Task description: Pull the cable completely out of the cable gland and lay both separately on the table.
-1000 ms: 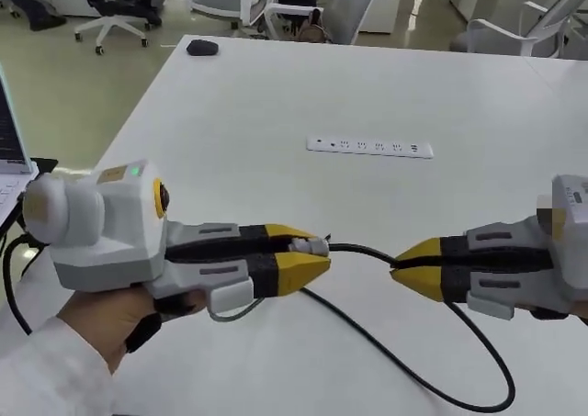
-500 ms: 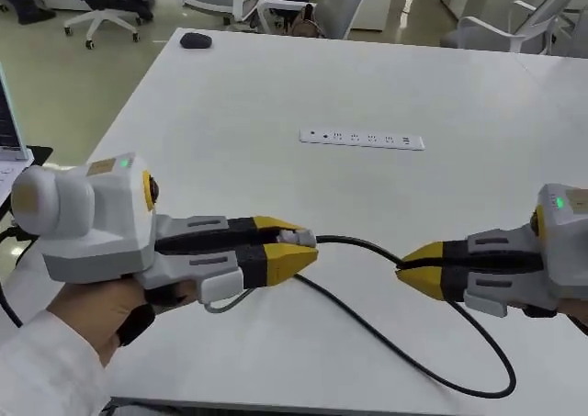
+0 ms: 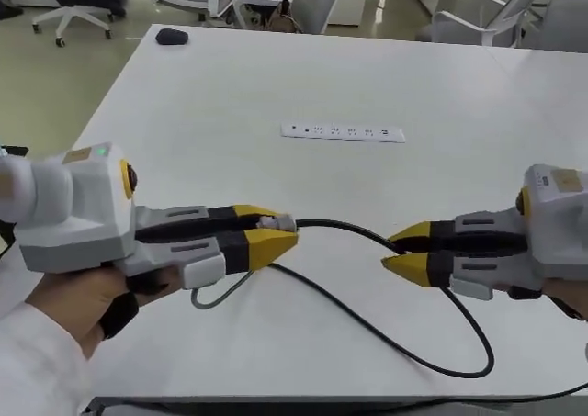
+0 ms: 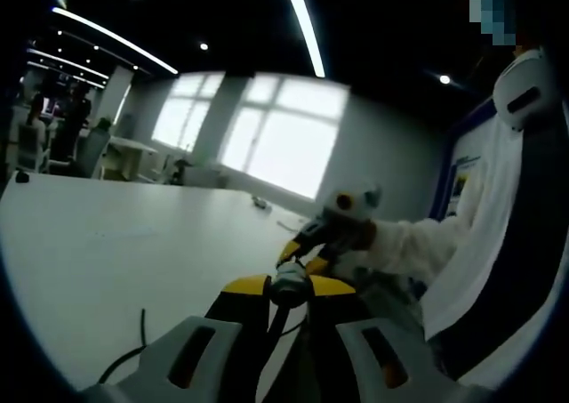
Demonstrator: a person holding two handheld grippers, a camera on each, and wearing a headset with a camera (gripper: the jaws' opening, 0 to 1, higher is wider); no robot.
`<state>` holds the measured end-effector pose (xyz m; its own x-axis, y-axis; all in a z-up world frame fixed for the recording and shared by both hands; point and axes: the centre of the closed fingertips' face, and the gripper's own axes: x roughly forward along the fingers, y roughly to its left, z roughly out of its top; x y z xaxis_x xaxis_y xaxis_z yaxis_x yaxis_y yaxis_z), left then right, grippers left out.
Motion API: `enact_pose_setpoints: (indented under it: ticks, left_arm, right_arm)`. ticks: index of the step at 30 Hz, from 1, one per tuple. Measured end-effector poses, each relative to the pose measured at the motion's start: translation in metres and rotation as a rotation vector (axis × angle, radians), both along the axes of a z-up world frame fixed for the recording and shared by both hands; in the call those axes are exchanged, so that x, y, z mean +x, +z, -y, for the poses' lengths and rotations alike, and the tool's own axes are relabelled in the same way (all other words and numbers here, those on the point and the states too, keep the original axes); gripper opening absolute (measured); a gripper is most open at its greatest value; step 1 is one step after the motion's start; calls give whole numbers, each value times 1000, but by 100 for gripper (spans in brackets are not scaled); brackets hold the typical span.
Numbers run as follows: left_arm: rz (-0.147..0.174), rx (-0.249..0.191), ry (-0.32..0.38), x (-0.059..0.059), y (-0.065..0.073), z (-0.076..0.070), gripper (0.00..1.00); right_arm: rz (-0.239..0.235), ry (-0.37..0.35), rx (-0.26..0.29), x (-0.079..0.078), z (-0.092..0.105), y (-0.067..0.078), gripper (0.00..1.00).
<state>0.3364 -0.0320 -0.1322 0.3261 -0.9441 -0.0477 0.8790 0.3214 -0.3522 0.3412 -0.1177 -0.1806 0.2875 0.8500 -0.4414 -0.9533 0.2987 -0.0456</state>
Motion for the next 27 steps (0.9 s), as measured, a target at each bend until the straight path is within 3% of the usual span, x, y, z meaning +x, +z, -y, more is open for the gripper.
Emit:
enact_pose_setpoints:
  ticks: [3,6,11,15,18,22,27]
  left_arm:
    - [5,3,-14,1,-1,5,17]
    - [10,10,-26,1,-2,10,17]
    - [6,17,-52,1,-5,19,17]
    - [2,19,-63,1,-7,22,17]
    - [1,30,-74,-1,-9,22,17]
    - [-14,41,-83,0,-12,21,17]
    - [-15,47,-88,2,-14,21,17]
  right_arm:
    - [41,4,7,1,-6,16,23]
    - [83,63,22,-6,-22,36,23]
    - [123,142,25,-15,-46,51,21]
    - [142,188,8,-18,-58,48,18]
    - [135,200,5,-14,-64,41,16]
    - [113,215,-13,-13,-66,32,5]
    - [102,236,1,-12,-68,28,4]
